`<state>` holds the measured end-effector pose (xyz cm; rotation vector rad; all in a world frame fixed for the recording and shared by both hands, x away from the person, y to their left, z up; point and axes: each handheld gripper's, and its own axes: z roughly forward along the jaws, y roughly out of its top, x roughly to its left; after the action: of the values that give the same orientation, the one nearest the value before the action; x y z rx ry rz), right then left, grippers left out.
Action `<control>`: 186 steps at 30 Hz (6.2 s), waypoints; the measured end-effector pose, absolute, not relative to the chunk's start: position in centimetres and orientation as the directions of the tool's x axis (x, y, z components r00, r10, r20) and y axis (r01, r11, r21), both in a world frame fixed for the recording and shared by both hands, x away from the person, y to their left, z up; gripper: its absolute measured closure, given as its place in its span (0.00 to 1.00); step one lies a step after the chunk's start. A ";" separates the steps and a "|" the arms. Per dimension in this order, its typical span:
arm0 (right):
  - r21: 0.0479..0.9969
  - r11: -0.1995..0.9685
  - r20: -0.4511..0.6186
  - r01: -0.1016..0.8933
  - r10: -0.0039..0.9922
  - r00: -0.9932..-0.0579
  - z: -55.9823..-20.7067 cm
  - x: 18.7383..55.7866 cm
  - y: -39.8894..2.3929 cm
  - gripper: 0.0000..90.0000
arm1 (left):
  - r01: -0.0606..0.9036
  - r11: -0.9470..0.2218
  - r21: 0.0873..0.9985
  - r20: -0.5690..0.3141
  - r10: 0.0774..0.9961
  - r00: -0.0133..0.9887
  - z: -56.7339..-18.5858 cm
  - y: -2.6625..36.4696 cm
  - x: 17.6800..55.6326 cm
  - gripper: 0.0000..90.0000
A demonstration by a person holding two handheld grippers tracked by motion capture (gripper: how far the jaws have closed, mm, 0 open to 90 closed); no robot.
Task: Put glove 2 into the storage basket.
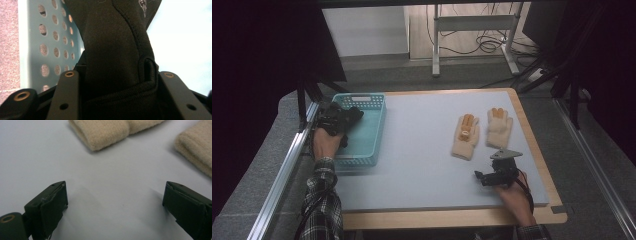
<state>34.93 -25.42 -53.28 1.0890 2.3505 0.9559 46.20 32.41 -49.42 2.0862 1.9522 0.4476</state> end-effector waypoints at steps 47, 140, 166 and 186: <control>0.715 0.472 -0.056 0.517 0.775 -0.630 -53.3 34.9 -25.4 0.06 | 0.689 -0.210 0.693 -0.111 0.914 0.390 -44.0 28.4 41.0 0.01; 0.760 0.371 -0.058 0.534 0.857 -0.512 -49.0 42.5 -30.9 0.32 | 0.568 -0.448 0.690 -0.043 0.758 0.651 -55.0 14.5 32.3 0.01; 0.743 0.352 -0.038 0.569 0.872 -0.488 -50.5 50.3 -31.4 0.26 | 0.580 -0.427 0.693 -0.044 0.778 0.627 -55.0 14.2 32.1 0.01; 0.700 0.359 0.029 0.617 0.850 -0.526 -51.5 50.5 -29.2 0.66 | 0.581 -0.427 0.693 -0.045 0.778 0.626 -55.0 14.2 32.1 0.01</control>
<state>50.50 -29.24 -51.47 1.2914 2.2866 0.9561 32.11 14.25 -55.00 2.1598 1.0589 0.3704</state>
